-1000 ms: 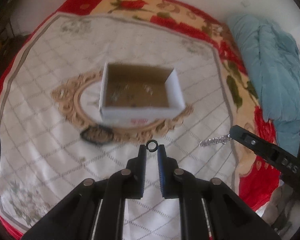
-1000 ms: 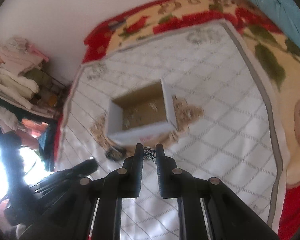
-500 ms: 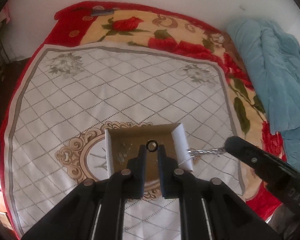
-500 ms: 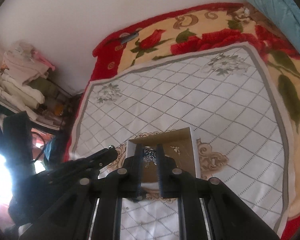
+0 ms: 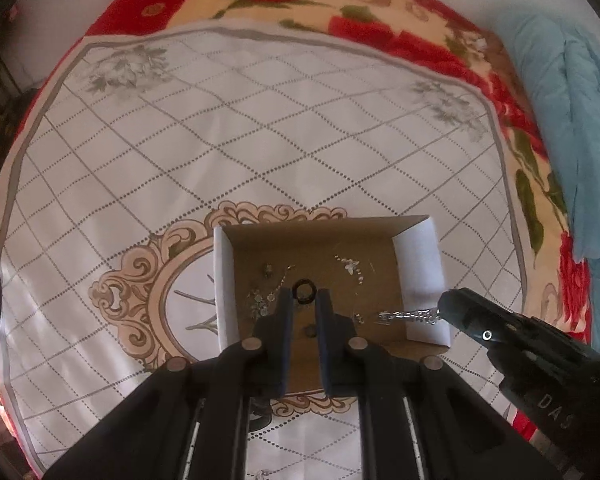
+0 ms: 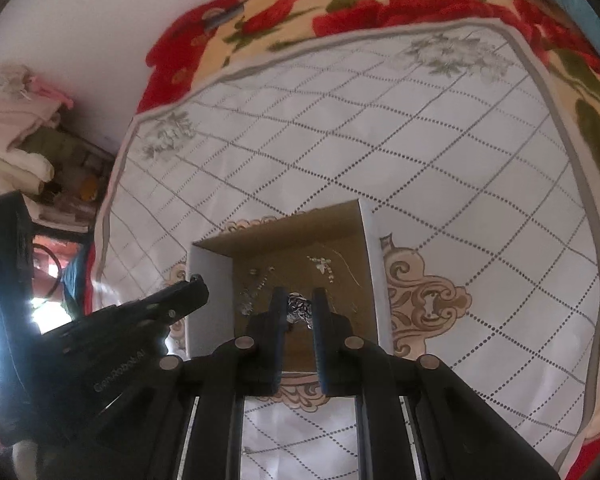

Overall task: Organize jewelry
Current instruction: 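Lower both tools into the white box and open them to release, then withdraw both tools from the box toward the black watch band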

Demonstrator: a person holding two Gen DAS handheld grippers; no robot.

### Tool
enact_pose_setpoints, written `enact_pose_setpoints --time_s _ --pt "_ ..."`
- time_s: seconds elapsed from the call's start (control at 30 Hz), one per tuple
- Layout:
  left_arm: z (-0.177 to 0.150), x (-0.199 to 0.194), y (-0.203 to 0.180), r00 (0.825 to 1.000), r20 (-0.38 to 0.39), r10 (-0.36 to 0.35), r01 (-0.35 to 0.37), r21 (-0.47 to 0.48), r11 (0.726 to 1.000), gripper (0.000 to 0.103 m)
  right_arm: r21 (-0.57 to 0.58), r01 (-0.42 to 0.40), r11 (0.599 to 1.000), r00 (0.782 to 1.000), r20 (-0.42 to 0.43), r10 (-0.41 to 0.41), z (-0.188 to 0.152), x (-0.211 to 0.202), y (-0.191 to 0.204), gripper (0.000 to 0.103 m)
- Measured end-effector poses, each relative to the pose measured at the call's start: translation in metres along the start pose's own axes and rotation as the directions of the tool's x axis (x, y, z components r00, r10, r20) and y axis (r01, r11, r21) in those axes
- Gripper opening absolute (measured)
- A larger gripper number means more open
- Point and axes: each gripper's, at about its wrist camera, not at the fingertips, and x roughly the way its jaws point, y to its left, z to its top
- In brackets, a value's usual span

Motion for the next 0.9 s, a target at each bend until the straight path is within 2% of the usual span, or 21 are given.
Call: enact_pose_setpoints --time_s 0.1,0.2,0.23,0.27,0.3,0.33,0.37,0.4,0.43,0.47,0.57,0.63,0.67,0.73,0.8,0.9 --pt "0.001 0.003 -0.001 1.0 -0.019 0.0 -0.001 -0.009 1.0 0.009 -0.009 -0.003 1.0 0.999 -0.038 0.003 0.002 0.009 0.0 0.013" --pt "0.001 0.003 0.0 1.0 -0.026 0.006 -0.007 -0.032 0.999 0.012 -0.043 0.035 0.998 0.997 -0.067 -0.038 0.003 0.013 0.004 0.014" --pt "0.001 0.002 0.001 1.0 -0.021 0.016 -0.017 -0.037 0.999 0.014 -0.054 0.05 0.997 0.996 -0.067 -0.053 0.002 0.012 0.006 0.02" --pt "0.0 -0.001 0.002 0.999 -0.016 0.034 -0.035 -0.047 0.998 0.024 -0.065 0.056 0.996 0.996 -0.072 -0.061 0.002 0.012 0.008 0.038" --pt "0.0 -0.004 0.004 0.999 -0.01 0.047 -0.048 -0.057 0.997 0.04 -0.073 0.063 0.995 0.995 -0.078 -0.069 0.002 0.011 0.01 0.051" --pt "-0.001 -0.008 0.007 0.998 0.0 0.058 -0.058 -0.07 0.996 0.047 -0.078 0.076 0.994 0.993 -0.079 -0.082 0.001 0.01 0.012 0.067" --pt "-0.001 -0.011 0.011 0.996 0.012 0.087 -0.086 -0.087 0.992 0.063 -0.084 0.102 0.991 0.991 -0.075 -0.108 0.001 0.007 0.011 0.075" --pt "-0.002 -0.014 0.015 0.994 0.016 0.11 -0.108 -0.1 0.989 0.082 -0.078 0.106 0.991 0.991 -0.076 -0.112 0.001 0.004 0.01 0.079" --pt "-0.002 -0.016 0.021 0.991 0.012 0.131 -0.129 -0.112 0.985 0.091 -0.074 0.123 0.99 0.989 -0.073 -0.128 0.0 0.002 0.008 0.088" --pt "-0.004 -0.018 0.025 0.99 0.01 0.143 -0.141 -0.118 0.983 0.103 -0.082 0.15 0.985 0.985 -0.07 -0.156 0.0 0.0 0.008 0.091" --pt "-0.009 -0.027 0.032 0.975 0.021 0.221 -0.218 -0.109 0.97 0.103 -0.116 0.249 0.961 0.967 -0.033 -0.254 -0.004 -0.009 0.01 0.094" --pt "-0.013 -0.036 0.034 0.955 0.051 0.292 -0.287 -0.092 0.954 0.103 -0.164 0.351 0.922 0.935 0.013 -0.354 -0.008 -0.015 0.015 0.097" --pt "-0.015 -0.041 0.034 0.944 0.069 0.323 -0.317 -0.084 0.945 0.103 -0.176 0.376 0.91 0.926 0.033 -0.376 -0.01 -0.018 0.017 0.097" --pt "-0.02 -0.052 0.035 0.927 0.103 0.36 -0.353 -0.077 0.932 0.103 -0.198 0.407 0.892 0.913 0.063 -0.403 -0.014 -0.025 0.022 0.098" --pt "-0.024 -0.059 0.038 0.923 0.113 0.367 -0.359 -0.084 0.93 0.103 -0.2 0.419 0.886 0.908 0.089 -0.41 -0.017 -0.032 0.027 0.099" --pt "-0.032 -0.073 0.043 0.921 0.125 0.369 -0.357 -0.109 0.928 0.103 -0.189 0.41 0.892 0.912 0.107 -0.397 -0.023 -0.044 0.033 0.099"
